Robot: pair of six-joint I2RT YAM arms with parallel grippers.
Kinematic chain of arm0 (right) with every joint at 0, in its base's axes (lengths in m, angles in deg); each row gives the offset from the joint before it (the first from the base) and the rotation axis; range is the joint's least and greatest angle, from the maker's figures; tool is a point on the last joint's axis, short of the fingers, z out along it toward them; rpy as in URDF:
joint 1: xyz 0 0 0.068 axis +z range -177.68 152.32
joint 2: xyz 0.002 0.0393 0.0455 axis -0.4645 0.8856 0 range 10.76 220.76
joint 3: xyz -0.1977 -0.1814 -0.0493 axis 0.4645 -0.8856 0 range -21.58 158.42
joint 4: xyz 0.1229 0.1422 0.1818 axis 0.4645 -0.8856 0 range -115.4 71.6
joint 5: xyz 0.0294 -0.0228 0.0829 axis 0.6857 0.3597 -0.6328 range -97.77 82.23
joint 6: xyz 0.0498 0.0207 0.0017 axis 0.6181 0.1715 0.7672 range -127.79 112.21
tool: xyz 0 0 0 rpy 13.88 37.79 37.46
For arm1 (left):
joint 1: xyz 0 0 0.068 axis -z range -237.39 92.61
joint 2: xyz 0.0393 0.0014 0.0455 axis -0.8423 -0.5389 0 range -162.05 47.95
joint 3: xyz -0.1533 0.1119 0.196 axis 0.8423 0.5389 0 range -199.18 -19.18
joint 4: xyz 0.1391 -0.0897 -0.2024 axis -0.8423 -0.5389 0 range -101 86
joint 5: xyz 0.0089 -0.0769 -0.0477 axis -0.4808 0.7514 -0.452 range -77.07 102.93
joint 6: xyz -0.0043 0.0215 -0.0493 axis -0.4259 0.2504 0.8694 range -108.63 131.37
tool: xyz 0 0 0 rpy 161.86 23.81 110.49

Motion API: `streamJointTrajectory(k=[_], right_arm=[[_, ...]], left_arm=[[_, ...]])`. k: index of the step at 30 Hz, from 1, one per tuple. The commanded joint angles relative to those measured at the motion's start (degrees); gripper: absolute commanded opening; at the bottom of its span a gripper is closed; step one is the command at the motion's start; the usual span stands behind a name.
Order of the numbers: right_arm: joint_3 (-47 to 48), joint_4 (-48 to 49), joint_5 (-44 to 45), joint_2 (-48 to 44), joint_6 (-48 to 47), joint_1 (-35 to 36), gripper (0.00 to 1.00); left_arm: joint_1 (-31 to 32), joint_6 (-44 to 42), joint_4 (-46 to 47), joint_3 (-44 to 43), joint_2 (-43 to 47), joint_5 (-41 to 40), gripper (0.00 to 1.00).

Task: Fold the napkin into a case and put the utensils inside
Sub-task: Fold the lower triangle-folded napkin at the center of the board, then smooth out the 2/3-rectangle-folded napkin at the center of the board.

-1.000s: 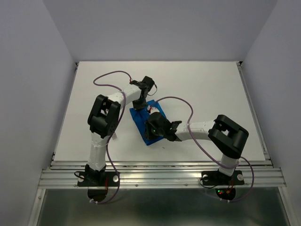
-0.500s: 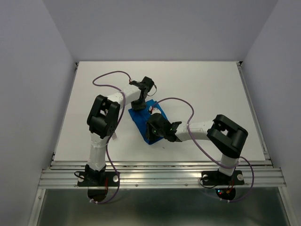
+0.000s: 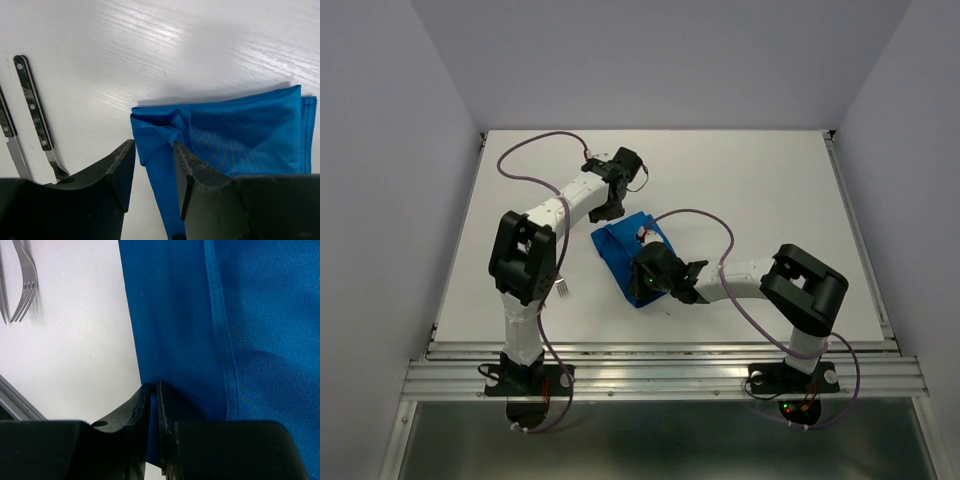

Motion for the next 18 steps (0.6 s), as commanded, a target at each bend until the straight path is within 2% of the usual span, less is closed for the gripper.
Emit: streamJointTrajectory(k=[1, 6, 7, 8, 11, 12, 14, 18], right_arm=[[-1.03, 0.65, -0.58, -0.61, -0.10, 0.18, 0.17], [-0.68, 0.65, -0.85, -0.34, -0.37, 0.18, 0.17], [-0.68, 0.65, -0.76, -0.26, -0.37, 0.18, 0.17], [-0.68, 0.65, -0.76, -0.34, -0.37, 0.18, 0.17], [-0.77, 0.65, -0.67, -0.61, -0.28, 0.18, 0.17], [-0.85, 0.65, -0.67, -0.52, -0.28, 0.18, 0.17], [-0.85, 0.65, -0.67, -0.61, -0.19, 0.18, 0.17], [-0.85, 0.56, -0.76, -0.52, -0.28, 0.18, 0.17]], left_arm=[[-0.55, -0.73, -0.30, 1.92, 5.77, -2.28, 0.47], [-0.55, -1.87, 3.40, 6.39, 7.09, 1.06, 0.46], [-0.55, -2.05, 4.28, 7.37, 7.71, 1.50, 0.43], [-0.55, -2.48, 5.07, 8.51, 8.41, 2.21, 0.34], [-0.64, -3.45, 8.76, 13.17, 10.52, 6.16, 0.16], [-0.55, -3.63, 10.08, 15.09, 11.05, 7.91, 0.06], [-0.64, -3.98, 11.49, 16.69, 11.31, 9.59, 0.00], [-0.55, -3.98, 13.60, 18.98, 11.05, 12.57, 0.00]])
